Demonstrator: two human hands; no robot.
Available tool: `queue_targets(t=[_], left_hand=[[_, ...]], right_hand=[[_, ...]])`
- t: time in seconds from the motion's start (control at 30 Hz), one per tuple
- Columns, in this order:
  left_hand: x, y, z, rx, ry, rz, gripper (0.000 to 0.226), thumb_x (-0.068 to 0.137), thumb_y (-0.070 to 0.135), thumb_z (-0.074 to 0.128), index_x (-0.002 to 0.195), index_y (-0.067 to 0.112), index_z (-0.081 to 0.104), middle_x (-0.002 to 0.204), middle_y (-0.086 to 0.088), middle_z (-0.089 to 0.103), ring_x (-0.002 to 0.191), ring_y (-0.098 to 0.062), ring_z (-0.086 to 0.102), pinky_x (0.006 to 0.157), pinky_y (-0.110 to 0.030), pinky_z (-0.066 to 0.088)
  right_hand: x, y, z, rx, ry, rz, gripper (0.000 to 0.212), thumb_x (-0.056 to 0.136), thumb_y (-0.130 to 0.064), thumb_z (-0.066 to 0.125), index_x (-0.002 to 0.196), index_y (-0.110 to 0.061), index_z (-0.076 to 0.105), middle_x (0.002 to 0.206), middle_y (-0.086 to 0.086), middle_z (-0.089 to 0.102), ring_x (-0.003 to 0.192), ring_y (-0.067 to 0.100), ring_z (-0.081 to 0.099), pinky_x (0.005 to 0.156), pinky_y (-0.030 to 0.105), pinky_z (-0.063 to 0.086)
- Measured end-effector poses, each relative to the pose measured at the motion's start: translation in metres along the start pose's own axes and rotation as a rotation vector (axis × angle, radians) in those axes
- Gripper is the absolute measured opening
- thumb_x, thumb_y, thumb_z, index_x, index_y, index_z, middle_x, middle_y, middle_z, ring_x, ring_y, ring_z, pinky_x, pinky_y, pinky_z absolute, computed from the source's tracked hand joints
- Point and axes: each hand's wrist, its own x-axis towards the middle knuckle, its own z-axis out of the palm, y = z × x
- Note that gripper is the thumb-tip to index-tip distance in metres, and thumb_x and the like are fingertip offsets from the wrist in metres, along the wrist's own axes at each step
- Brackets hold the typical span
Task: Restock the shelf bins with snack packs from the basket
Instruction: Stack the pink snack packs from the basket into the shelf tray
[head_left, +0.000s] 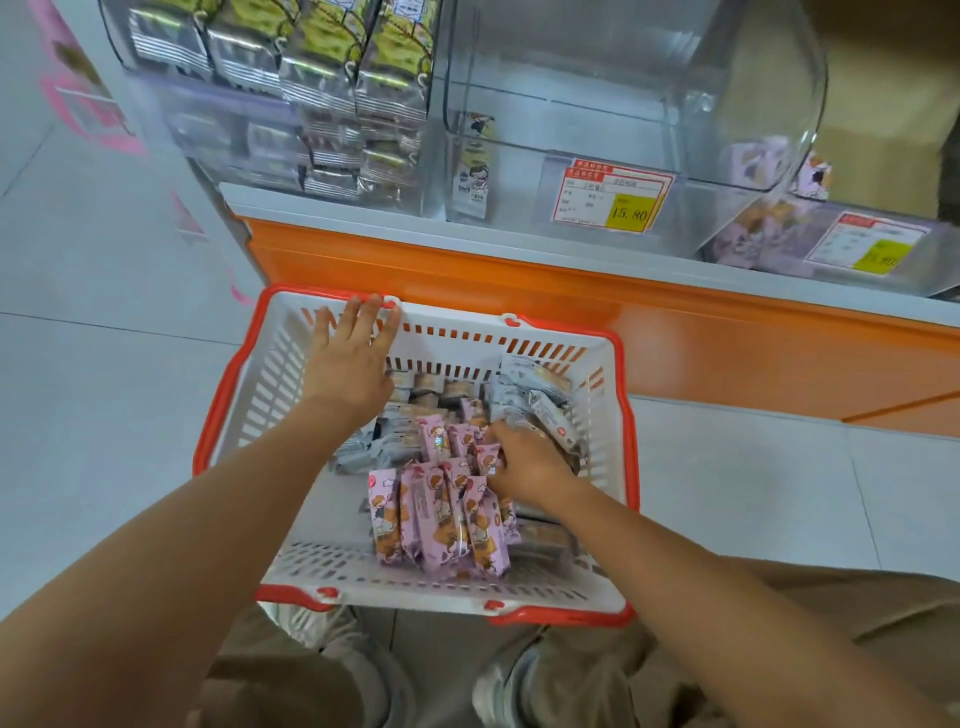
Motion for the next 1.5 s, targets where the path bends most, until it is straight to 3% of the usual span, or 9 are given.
queue_targets(t=[0.37,0.5,0.63,0.8,0.97,1.13,1.3,1.43,1.5], left_hand=[[-0.001,0.010,-0.011,-0.053,0.013,0.002,0.079,0.098,0.039,0.048,0.156,0.019,-0.001,0.164,-0.011,0.001,0.151,-0.028,-0.003,0.121,-0.049,0.000],[-0.012,0.022,-0.036,-0.147,0.248,0.138,0.072,0.082,0.019,0.068,0.146,0.008,0.037,0.148,-0.021,0.035,0.135,-0.039,0.035,0.114,-0.053,0.025],[-0.024,0.049,-0.077,-0.250,0.517,0.315,0.062,0.074,0.006,0.065,0.134,0.003,0.051,0.134,-0.025,0.048,0.116,-0.043,0.050,0.096,-0.055,0.041],[-0.039,0.095,-0.140,-0.290,0.674,0.414,0.060,0.075,0.014,0.051,0.135,0.006,0.050,0.135,-0.021,0.048,0.120,-0.036,0.044,0.096,-0.047,0.035],[-0.034,0.138,-0.188,-0.260,0.661,0.519,0.062,0.079,0.017,0.047,0.141,0.008,0.044,0.147,-0.018,0.041,0.136,-0.037,0.036,0.111,-0.051,0.030],[-0.014,0.172,-0.215,-0.186,0.632,0.529,0.074,0.087,0.015,0.057,0.154,0.016,0.027,0.162,-0.011,0.018,0.150,-0.029,0.014,0.120,-0.041,0.003],[0.013,0.191,-0.222,-0.126,0.581,0.510,0.082,0.091,0.019,0.054,0.157,0.022,0.006,0.165,-0.006,0.003,0.152,-0.024,0.002,0.118,-0.036,-0.007],[0.028,0.192,-0.211,-0.110,0.587,0.523,0.087,0.087,0.016,0.058,0.157,0.019,0.006,0.165,-0.007,0.003,0.151,-0.026,0.012,0.120,-0.038,0.004],[0.032,0.191,-0.205,-0.103,0.618,0.540,0.087,0.083,0.015,0.060,0.157,0.015,0.013,0.164,-0.009,0.008,0.148,-0.028,0.022,0.119,-0.042,0.018]], right_hand=[[-0.019,0.016,-0.033,0.413,0.214,-0.118,0.058,0.086,-0.014,0.070,0.134,-0.026,0.038,0.095,0.003,0.060,0.072,0.018,0.064,0.063,0.038,0.057],[-0.039,0.021,-0.067,0.464,0.376,-0.212,0.046,0.088,-0.013,0.068,0.125,-0.021,0.042,0.092,-0.005,0.052,0.066,0.002,0.053,0.059,0.019,0.043],[-0.069,0.027,-0.103,0.500,0.533,-0.329,0.035,0.088,-0.015,0.068,0.117,-0.019,0.049,0.098,0.000,0.057,0.080,0.014,0.057,0.070,0.029,0.048],[-0.115,0.040,-0.158,0.587,0.740,-0.428,0.032,0.088,-0.011,0.067,0.116,-0.017,0.053,0.098,0.006,0.063,0.083,0.019,0.058,0.072,0.031,0.048],[-0.153,0.063,-0.223,0.587,0.950,-0.455,0.034,0.089,-0.007,0.064,0.118,-0.020,0.051,0.093,-0.011,0.056,0.077,-0.002,0.050,0.068,0.015,0.043],[-0.163,0.093,-0.280,0.577,1.101,-0.398,0.029,0.090,-0.010,0.065,0.116,-0.016,0.052,0.085,-0.013,0.051,0.065,-0.001,0.050,0.063,0.024,0.049],[-0.141,0.118,-0.320,0.513,1.230,-0.299,0.030,0.088,-0.010,0.065,0.115,-0.013,0.053,0.077,-0.015,0.047,0.060,-0.004,0.049,0.063,0.026,0.049],[-0.109,0.137,-0.339,0.451,1.250,-0.167,0.031,0.086,-0.015,0.067,0.114,-0.018,0.053,0.076,-0.016,0.049,0.064,0.001,0.051,0.070,0.040,0.053],[-0.093,0.143,-0.341,0.387,1.201,-0.082,0.031,0.084,-0.017,0.067,0.111,-0.021,0.054,0.082,-0.008,0.058,0.072,0.018,0.063,0.072,0.045,0.055]])
